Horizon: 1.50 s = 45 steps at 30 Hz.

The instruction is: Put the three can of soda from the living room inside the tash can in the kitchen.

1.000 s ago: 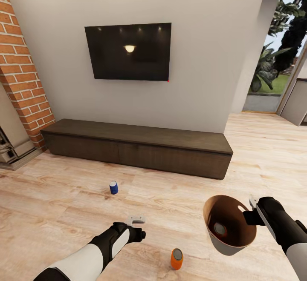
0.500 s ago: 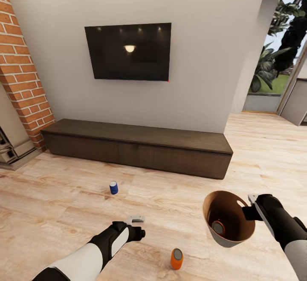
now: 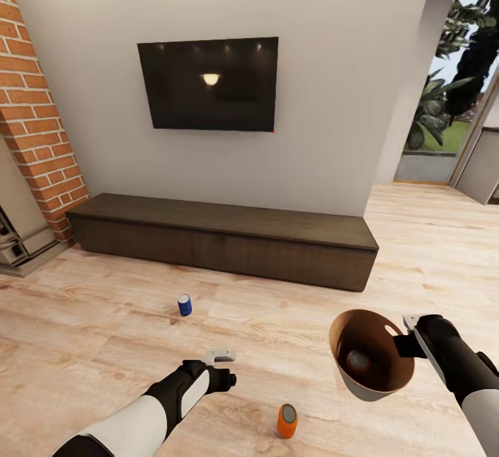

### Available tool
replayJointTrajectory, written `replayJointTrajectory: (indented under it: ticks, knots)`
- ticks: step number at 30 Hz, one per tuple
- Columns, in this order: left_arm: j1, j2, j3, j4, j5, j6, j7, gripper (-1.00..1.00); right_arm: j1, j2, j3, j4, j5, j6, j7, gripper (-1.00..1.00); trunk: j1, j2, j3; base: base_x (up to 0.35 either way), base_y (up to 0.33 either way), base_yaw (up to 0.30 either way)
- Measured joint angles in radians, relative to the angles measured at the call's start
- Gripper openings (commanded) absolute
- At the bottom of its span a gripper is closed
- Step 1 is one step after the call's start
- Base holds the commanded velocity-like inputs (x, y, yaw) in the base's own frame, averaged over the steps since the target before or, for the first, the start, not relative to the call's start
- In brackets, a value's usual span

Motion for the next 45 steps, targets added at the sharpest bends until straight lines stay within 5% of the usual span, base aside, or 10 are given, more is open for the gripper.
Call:
replayJointTrajectory:
  ticks: [6, 12, 19, 45]
  knots:
    - [0.0, 0.0, 0.0, 0.0, 0.0, 0.0, 0.0, 1.0, 0.0, 0.0, 0.0, 0.0, -0.001, -0.001, 0.0, -1.0, 0.0, 0.0, 0.0, 0.011, -0.005, -0.039]
    - [0.034, 0.024, 0.003, -0.03, -0.003, -0.003, 0.003, 1.0, 0.039, 0.03, -0.027, 0.005, -0.004, 0.018, -0.002, -1.0, 0.0, 0.0, 0.0, 0.117, -0.074, -0.217]
    - [0.071, 0.029, 0.003, -0.036, -0.004, -0.003, 0.003, 1.0, 0.103, 0.035, -0.036, 0.024, 0.01, 0.034, -0.003, -1.0, 0.0, 0.0, 0.0, 0.152, -0.133, -0.277]
    - [0.072, 0.029, 0.003, -0.043, -0.003, -0.003, 0.003, 1.0, 0.106, 0.038, -0.025, 0.002, 0.004, 0.04, -0.003, -1.0, 0.0, 0.0, 0.0, 0.093, -0.105, -0.205]
